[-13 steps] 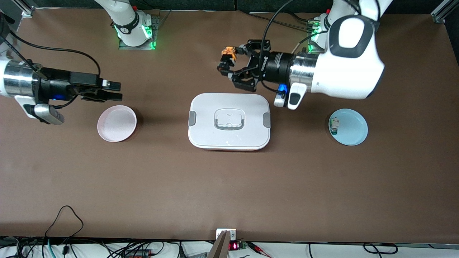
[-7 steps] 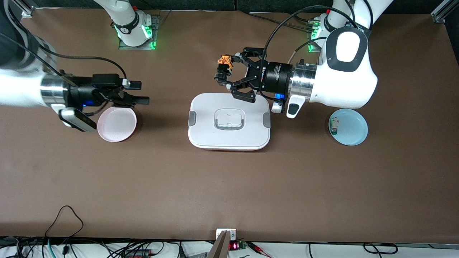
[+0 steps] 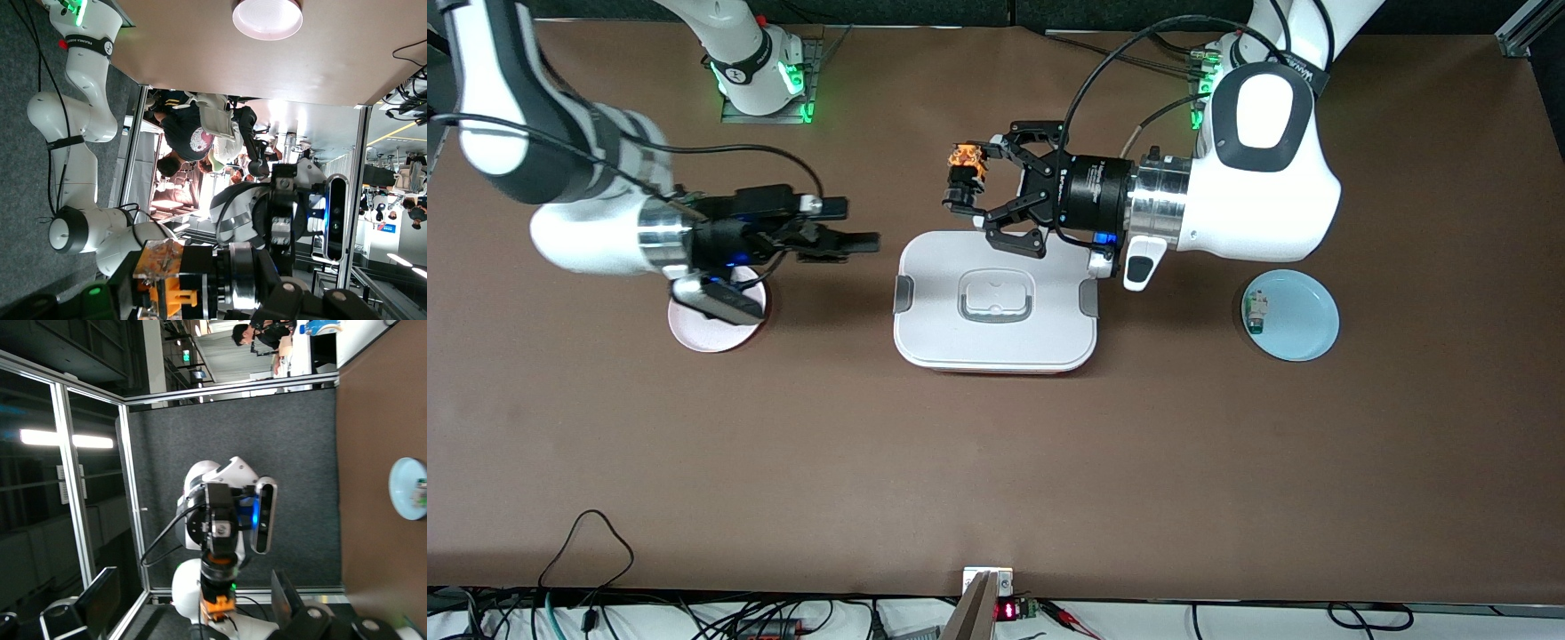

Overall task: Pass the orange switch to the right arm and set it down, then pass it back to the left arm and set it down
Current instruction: 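Hold the switch with the left gripper while the right gripper closes on it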

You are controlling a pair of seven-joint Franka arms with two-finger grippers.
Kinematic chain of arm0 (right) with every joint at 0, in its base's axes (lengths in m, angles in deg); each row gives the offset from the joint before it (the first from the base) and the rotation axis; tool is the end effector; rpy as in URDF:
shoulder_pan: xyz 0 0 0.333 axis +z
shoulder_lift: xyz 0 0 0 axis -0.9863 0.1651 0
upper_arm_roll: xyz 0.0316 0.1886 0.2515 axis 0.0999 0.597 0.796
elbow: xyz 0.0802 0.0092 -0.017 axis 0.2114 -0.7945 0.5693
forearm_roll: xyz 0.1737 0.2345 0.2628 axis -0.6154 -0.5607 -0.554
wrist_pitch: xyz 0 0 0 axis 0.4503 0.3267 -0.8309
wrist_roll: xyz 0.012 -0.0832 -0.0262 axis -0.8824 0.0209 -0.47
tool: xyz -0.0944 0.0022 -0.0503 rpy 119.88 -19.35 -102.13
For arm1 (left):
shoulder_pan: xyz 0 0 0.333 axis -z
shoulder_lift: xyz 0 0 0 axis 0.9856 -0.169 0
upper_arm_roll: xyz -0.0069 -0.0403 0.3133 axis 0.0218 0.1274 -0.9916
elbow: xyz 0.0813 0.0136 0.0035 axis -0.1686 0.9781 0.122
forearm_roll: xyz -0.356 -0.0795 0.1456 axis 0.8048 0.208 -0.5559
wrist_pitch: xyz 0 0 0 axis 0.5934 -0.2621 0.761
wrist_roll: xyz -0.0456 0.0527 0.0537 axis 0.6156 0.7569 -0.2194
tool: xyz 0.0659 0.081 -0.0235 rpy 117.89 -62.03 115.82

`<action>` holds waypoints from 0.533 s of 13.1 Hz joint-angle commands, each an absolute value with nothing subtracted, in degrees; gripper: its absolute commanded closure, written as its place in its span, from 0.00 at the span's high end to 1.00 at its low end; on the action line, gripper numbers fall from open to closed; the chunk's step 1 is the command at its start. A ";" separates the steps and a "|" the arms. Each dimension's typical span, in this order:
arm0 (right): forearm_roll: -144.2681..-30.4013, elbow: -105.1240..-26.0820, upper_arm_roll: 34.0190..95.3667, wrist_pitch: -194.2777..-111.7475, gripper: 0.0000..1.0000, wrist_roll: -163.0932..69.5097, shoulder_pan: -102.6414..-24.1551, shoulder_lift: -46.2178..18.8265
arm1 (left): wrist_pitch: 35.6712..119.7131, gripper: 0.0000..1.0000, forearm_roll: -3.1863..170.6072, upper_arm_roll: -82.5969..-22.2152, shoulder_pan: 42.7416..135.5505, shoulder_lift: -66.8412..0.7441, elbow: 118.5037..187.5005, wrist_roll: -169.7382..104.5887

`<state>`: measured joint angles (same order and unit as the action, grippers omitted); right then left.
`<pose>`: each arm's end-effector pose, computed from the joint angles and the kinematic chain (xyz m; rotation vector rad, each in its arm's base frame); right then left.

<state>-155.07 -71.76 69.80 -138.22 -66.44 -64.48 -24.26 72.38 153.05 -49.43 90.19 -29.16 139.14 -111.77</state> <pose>0.5868 0.2544 0.4856 -1.4356 0.0792 0.0721 0.5813 -0.3773 0.5340 1.4150 1.3498 -1.3759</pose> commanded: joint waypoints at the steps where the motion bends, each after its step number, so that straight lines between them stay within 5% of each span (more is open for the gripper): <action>1: -158.24 -72.93 69.96 -140.30 1.00 -67.25 -61.52 -24.85 | 73.12 0.02 154.17 -49.46 90.64 -30.10 137.75 -113.05; 7: -158.51 -74.15 74.89 -148.66 1.00 -68.48 -61.25 -26.08 | 73.03 0.02 153.91 -49.46 90.64 -30.02 137.75 -113.05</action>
